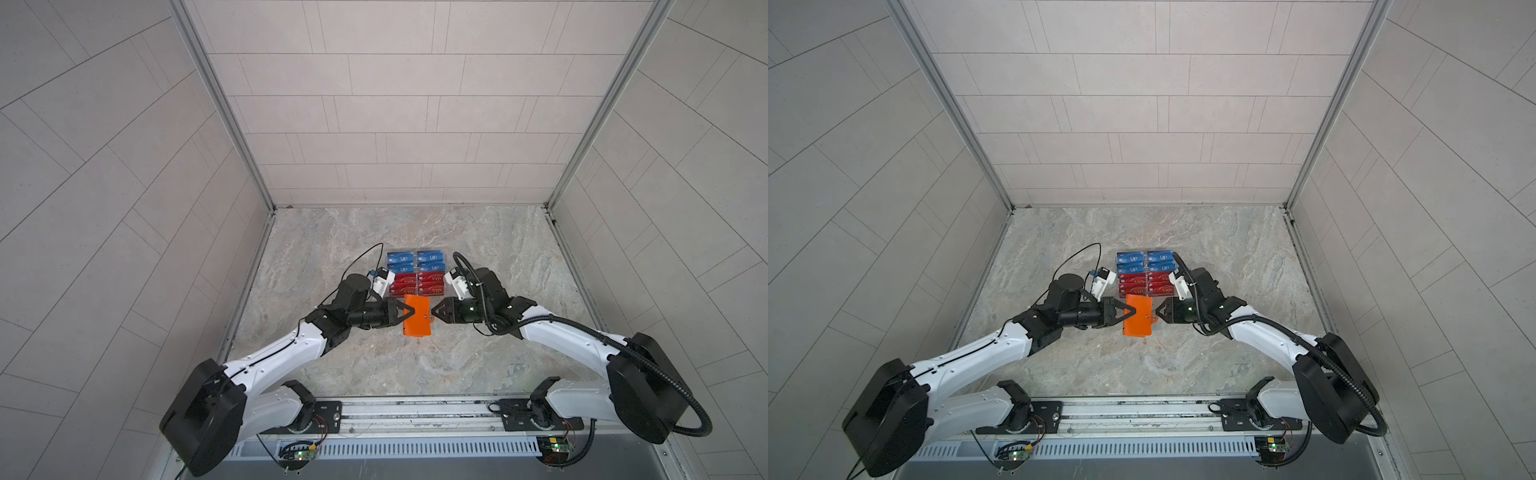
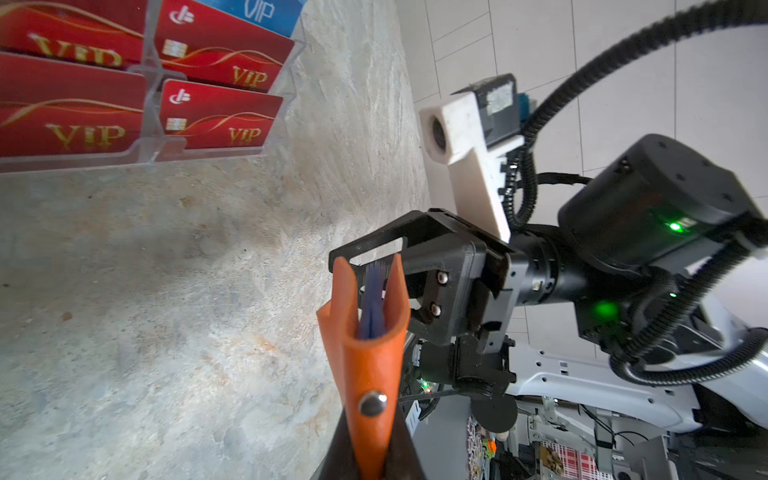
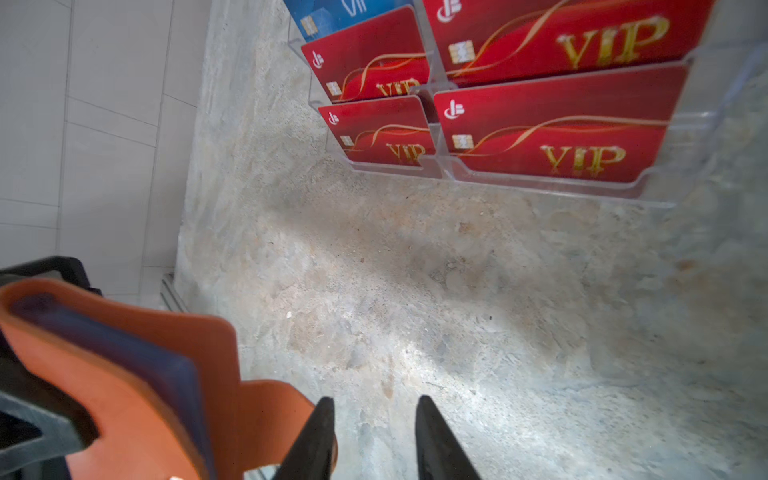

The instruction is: Put the credit cards into the card holder

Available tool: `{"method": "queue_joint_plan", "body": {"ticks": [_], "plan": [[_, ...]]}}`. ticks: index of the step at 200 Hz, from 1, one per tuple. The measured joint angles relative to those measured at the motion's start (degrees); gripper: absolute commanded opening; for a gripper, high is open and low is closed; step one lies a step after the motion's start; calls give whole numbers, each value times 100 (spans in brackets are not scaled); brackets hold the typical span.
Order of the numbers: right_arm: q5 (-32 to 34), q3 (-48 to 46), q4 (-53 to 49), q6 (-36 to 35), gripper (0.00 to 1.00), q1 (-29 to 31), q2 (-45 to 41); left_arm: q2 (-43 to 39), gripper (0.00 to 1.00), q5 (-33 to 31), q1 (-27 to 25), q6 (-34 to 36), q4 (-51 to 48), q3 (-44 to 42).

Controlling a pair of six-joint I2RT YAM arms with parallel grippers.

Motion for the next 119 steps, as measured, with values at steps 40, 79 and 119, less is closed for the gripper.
{"method": "queue_joint_plan", "body": {"ticks": [40, 79, 119], "plan": [[-490, -173, 562, 138, 55, -46, -378, 2, 0, 269, 2, -323, 505, 0], [-1032, -706, 1246, 358, 56, -358, -636, 0, 0, 415, 2, -560, 824, 0], [-1423, -885, 1521, 492, 56, -568, -826, -59, 0, 428, 2, -647, 870, -4]]}}
